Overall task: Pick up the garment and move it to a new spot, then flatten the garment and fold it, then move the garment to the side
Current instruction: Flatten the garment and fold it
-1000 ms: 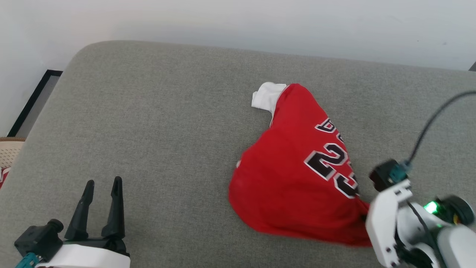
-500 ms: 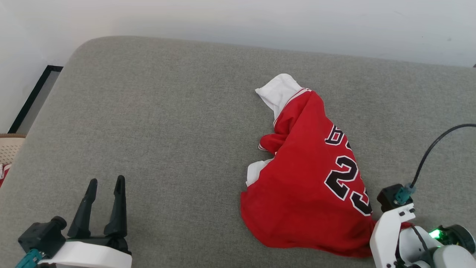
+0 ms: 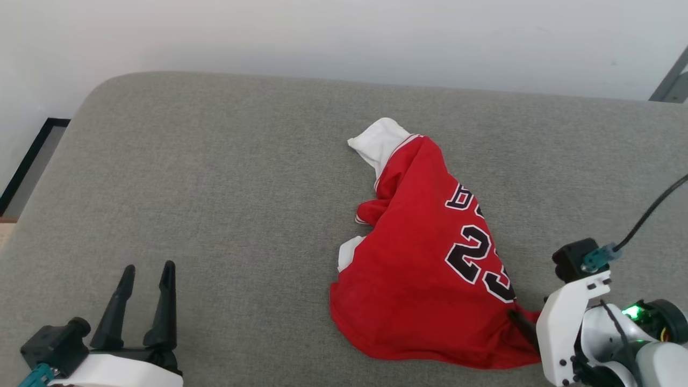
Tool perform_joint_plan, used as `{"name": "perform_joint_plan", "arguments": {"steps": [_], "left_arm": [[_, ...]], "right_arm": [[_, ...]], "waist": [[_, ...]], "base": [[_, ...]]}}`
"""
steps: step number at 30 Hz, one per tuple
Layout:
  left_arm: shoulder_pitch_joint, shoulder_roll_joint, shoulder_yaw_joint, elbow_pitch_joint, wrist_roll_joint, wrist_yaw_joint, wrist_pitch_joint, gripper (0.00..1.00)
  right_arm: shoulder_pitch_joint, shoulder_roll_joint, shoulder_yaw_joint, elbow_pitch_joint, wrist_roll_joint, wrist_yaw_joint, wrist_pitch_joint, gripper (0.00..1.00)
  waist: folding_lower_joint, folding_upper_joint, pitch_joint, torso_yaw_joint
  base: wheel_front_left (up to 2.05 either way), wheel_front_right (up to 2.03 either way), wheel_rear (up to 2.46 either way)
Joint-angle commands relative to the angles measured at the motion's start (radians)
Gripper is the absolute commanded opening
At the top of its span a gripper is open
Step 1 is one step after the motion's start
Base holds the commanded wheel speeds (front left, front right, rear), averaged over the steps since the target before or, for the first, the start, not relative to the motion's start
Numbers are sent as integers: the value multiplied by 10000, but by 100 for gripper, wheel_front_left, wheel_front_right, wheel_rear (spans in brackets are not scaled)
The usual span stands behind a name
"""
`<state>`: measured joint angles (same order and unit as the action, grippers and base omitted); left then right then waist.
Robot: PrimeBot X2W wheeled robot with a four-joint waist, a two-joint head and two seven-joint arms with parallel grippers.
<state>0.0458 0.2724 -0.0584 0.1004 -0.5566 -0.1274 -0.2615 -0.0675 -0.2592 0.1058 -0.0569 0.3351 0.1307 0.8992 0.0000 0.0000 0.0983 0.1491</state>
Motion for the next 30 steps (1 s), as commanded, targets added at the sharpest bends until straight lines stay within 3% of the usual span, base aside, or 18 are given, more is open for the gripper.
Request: {"name": "perform_joint_plan", "arguments": {"steps": [1, 7, 15, 23, 24, 30], "left_arm": [[78, 71, -97, 30, -90, -19, -51, 100], [-1, 329, -447, 154, -316, -19, 81, 100], [-656, 935, -1225, -89, -1117, -19, 1259, 100], [-2022, 1868, -1877, -459, -2275, -19, 3645, 100], [-2411, 2002, -1988, -424, -2569, -8, 4426, 100], [-3873, 2397, -2451, -265, -3070, 137, 6757, 100]], "right_arm": [[86, 126, -130, -304, -36, -1, -140, 100], [50, 579, -507, -953, -262, 1, -765, 100], [-295, 1576, -1325, -1275, -780, 1, -2764, 100], [-890, 1905, -1376, -1051, -1223, 1, -5297, 100], [-1052, 1954, -1400, -876, -1323, 1, -5835, 100], [-1494, 2052, -1378, -394, -1674, 1, -7131, 100]], "waist": [[0, 0, -74, -95], [0, 0, -169, -287], [0, 0, -257, -635], [0, 0, 7, -1175], [0, 0, 87, -1327], [0, 0, 358, -1749]], "base": [[0, 0, 0], [0, 0, 0], [0, 0, 0], [0, 0, 0], [0, 0, 0], [0, 0, 0]]}}
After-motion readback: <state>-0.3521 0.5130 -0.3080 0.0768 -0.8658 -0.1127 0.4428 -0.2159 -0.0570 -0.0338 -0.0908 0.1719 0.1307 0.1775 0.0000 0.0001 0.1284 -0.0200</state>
